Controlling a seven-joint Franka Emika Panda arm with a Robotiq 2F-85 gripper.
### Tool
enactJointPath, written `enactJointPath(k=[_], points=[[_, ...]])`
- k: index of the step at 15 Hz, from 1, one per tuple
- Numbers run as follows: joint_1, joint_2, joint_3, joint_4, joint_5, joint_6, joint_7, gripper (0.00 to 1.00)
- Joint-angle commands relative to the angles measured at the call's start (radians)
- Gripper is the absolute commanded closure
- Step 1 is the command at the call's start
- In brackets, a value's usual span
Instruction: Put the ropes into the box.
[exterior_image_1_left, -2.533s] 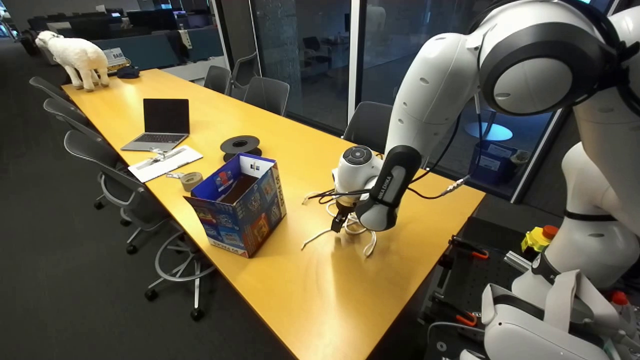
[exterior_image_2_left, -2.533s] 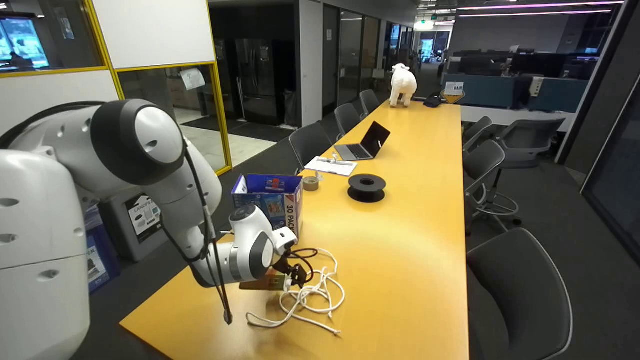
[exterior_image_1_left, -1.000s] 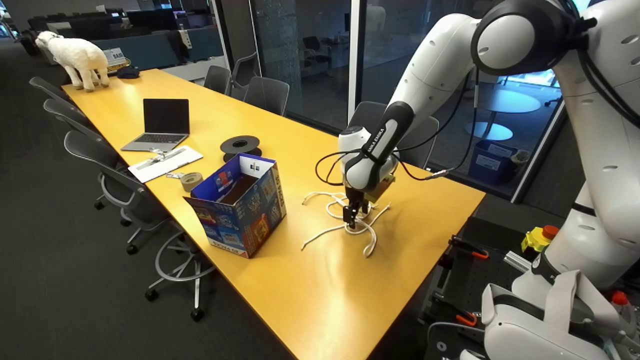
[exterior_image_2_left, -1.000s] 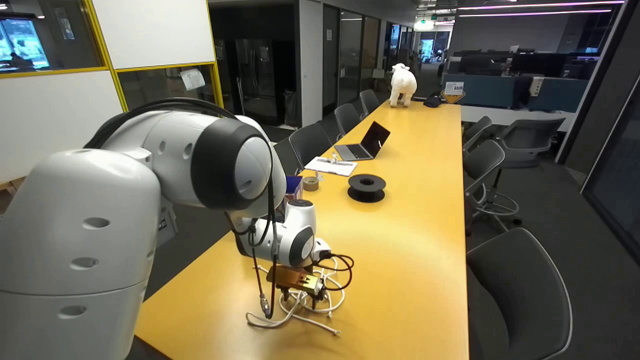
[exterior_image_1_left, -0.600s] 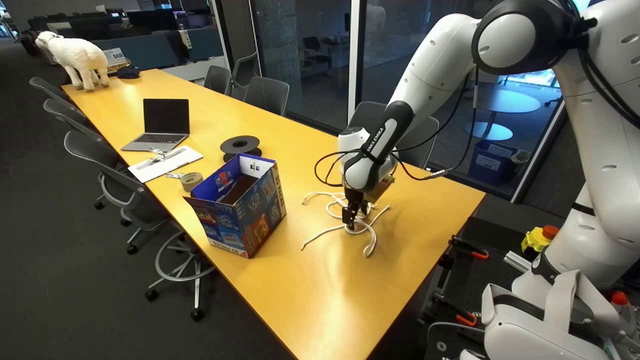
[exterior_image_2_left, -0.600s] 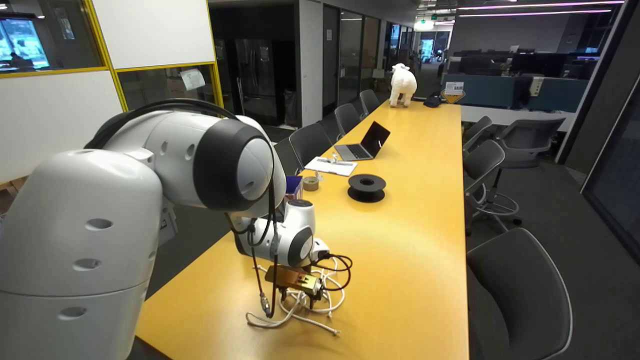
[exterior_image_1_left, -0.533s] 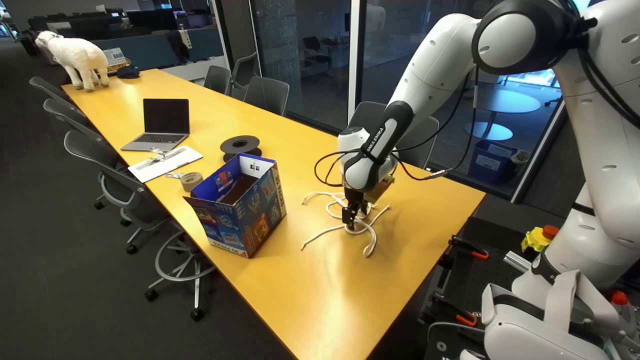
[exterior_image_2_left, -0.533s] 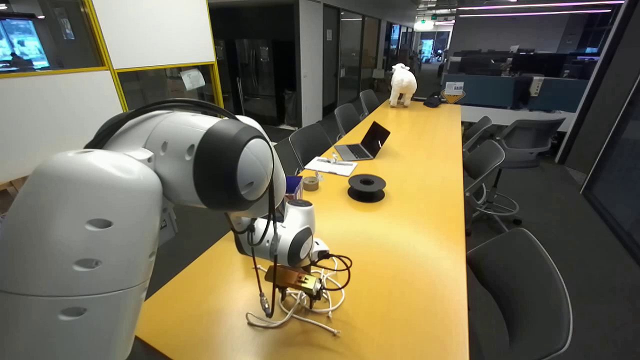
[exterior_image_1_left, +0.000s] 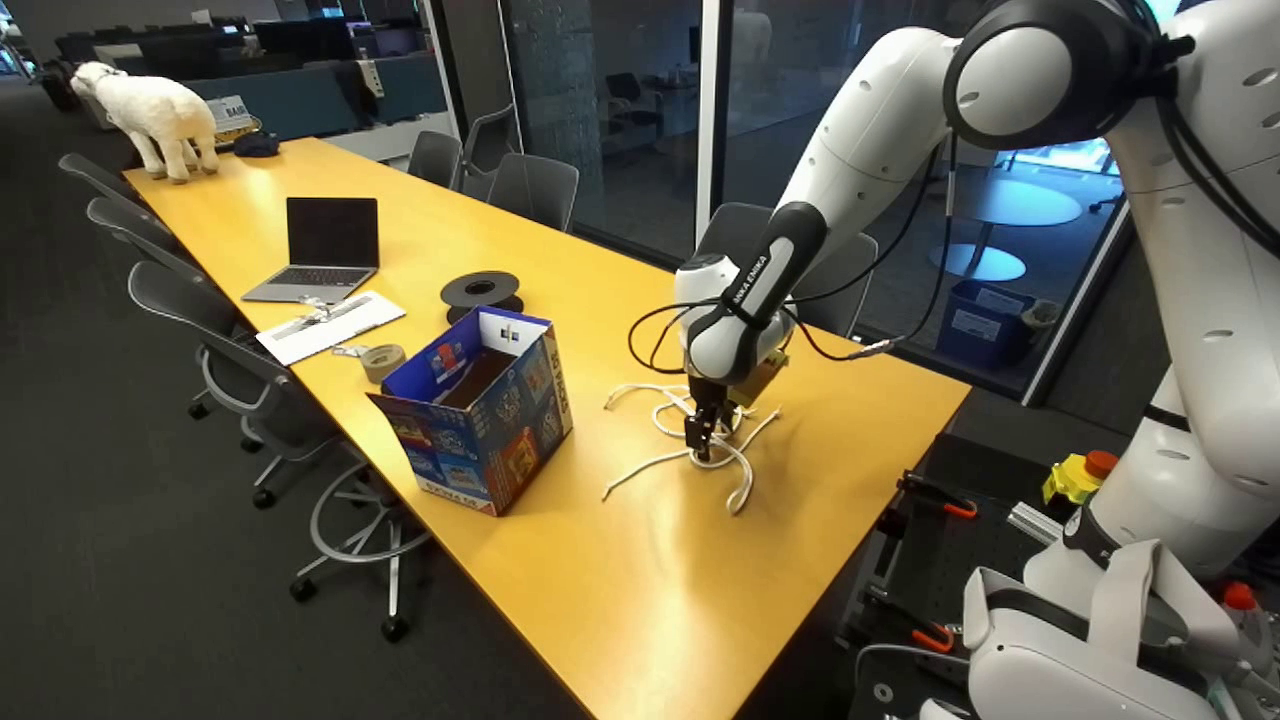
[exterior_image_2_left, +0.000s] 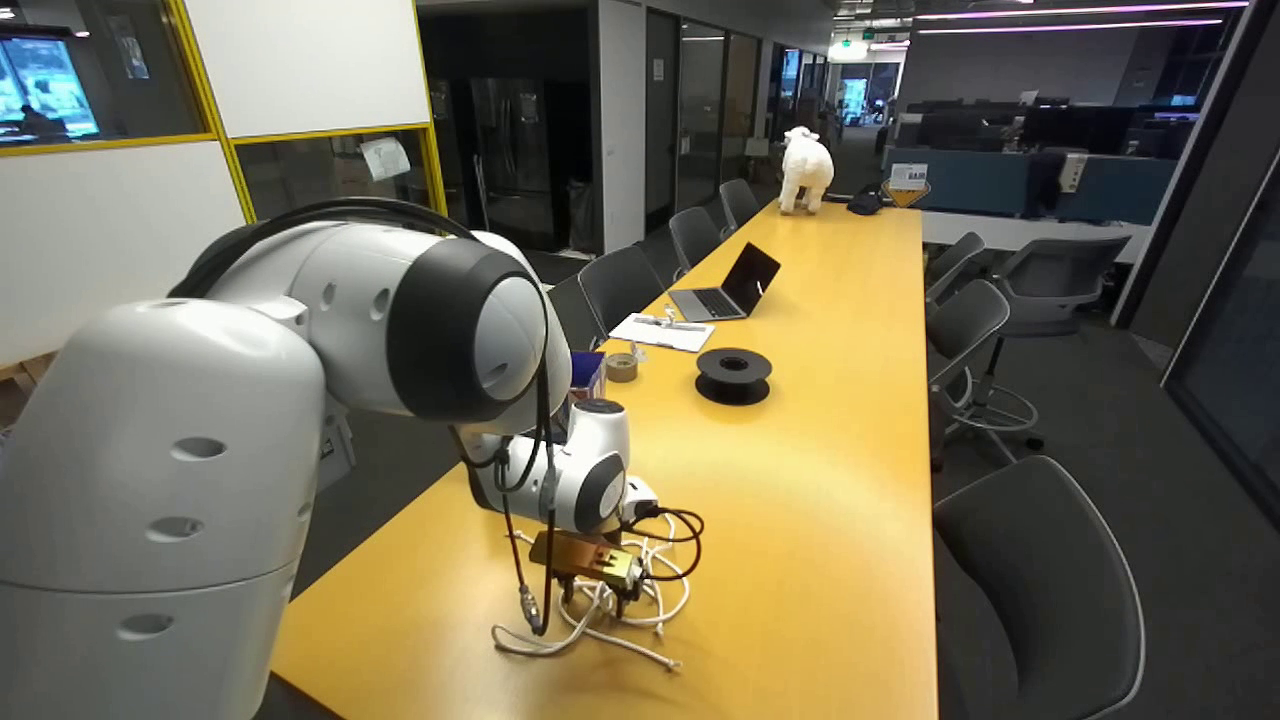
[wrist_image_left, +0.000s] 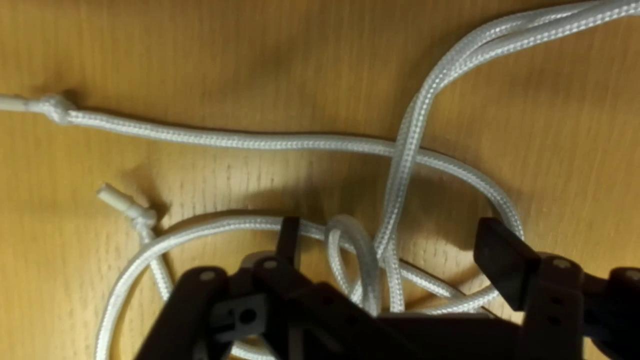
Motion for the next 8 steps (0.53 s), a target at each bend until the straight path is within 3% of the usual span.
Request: enactJointPath(k=[1,6,8], points=[[-0.019,-0.004,0.019,0.009,0.016,-0.005,-0.036,0.42],[-0.021,-0.011,0.021,0.013,0.017,-0.007,-0.048,0.80],[-0.022,-0.013,0.023,0.014,0.018,-0.010,-0.052,0.89]])
